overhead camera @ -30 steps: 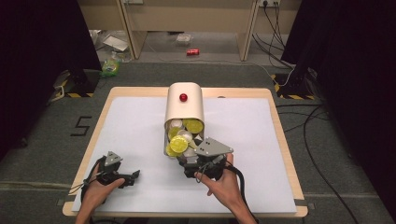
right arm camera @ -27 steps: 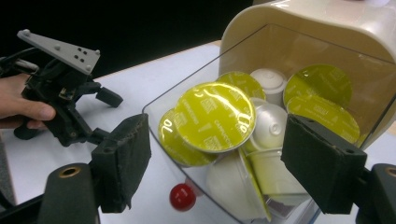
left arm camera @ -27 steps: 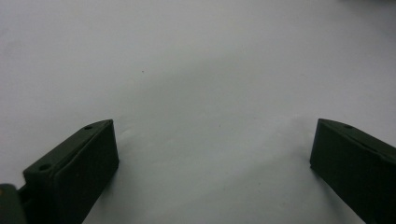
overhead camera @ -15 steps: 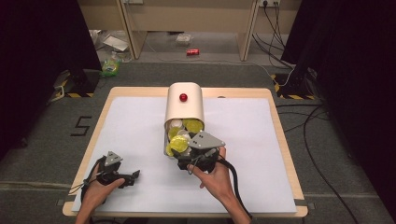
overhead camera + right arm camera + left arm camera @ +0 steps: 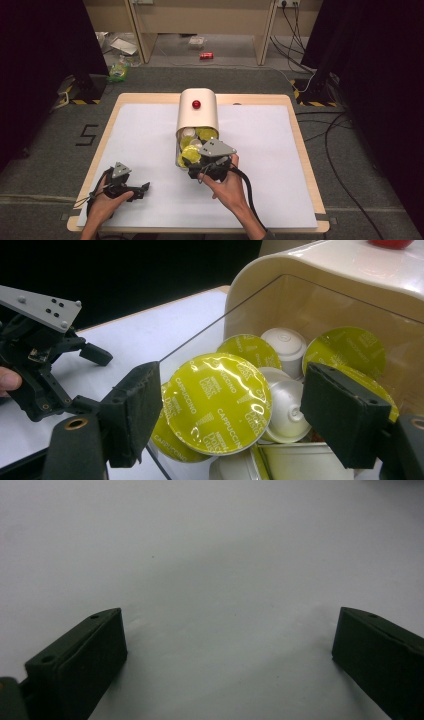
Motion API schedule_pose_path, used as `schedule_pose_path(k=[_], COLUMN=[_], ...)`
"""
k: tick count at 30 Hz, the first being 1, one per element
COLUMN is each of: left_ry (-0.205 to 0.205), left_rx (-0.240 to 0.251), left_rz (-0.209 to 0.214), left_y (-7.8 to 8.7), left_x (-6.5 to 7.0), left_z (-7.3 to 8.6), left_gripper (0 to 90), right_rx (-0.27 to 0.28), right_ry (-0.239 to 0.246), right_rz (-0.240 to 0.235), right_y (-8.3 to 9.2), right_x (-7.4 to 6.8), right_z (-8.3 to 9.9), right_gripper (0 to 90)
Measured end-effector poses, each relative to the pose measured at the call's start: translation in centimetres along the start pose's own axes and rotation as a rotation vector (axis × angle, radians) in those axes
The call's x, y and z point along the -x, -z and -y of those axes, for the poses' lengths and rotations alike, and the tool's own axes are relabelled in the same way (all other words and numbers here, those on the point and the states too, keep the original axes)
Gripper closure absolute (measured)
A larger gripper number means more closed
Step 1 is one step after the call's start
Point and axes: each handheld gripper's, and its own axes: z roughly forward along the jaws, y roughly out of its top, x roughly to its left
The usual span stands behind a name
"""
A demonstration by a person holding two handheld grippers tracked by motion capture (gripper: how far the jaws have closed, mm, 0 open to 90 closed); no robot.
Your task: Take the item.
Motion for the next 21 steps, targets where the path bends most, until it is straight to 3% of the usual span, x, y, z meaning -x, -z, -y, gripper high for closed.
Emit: schedule_pose_path(k=[18,21], left_ry=[0.001,0.001], left_rx=[0.000,0.000], left_rz=[0.001,0.000], left_y=[0.0,0.0], left_x=[0.0,0.0], left_z=[0.0,0.0], left_gripper=[0.1,0.1], right_rx=[-0.043,-0.042], right_ry=[0.035,0.038], right_rz=[0.018,0.021], right_y=[-1.5,-1.5], right_x=[-0.4,-0.5], right_z=[0.2,0.1], right_gripper=[26.3,30.0])
